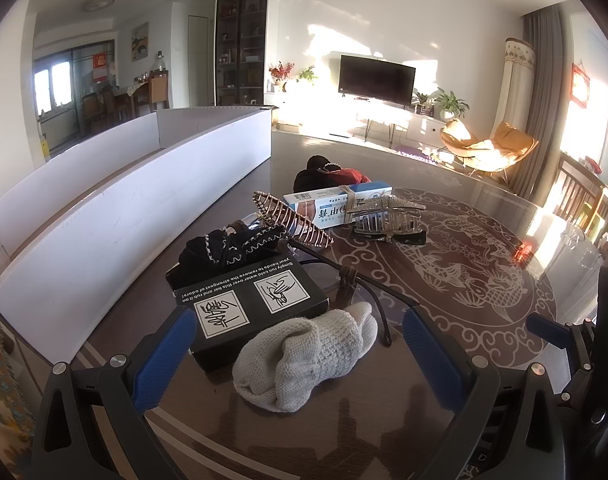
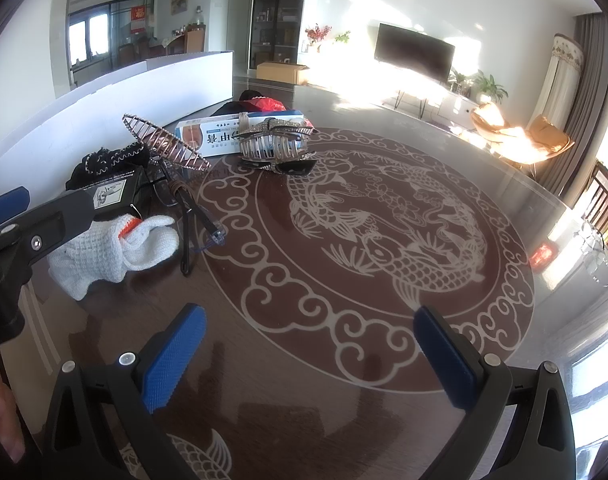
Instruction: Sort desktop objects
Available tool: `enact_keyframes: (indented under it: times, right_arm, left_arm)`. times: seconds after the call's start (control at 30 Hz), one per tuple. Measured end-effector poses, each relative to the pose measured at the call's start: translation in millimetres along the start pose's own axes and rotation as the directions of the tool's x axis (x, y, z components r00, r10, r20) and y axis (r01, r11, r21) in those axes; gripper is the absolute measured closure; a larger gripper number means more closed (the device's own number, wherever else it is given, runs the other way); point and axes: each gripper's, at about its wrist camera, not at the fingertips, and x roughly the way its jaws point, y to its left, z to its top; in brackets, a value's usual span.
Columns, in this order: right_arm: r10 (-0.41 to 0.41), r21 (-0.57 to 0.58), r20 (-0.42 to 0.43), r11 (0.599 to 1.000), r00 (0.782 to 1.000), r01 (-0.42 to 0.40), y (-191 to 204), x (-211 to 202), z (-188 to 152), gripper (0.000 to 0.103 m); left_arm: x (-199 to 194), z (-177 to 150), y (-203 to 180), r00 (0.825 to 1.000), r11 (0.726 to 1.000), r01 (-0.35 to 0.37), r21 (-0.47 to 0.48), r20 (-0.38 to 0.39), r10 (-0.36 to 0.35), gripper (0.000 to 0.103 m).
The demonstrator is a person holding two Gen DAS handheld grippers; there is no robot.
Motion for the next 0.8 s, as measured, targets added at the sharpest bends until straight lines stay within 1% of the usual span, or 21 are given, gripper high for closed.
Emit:
enact_keyframes:
  times: [0.8]
  right_arm:
    - [-0.002, 0.005, -0.017, 1.000, 1.000, 0.002, -1.0, 2.1, 1.7, 0.000]
  left_arm:
    - [-3.8, 2.8, 3.7, 1.000, 1.000, -0.006, -0.021, 0.012, 0.006, 0.000]
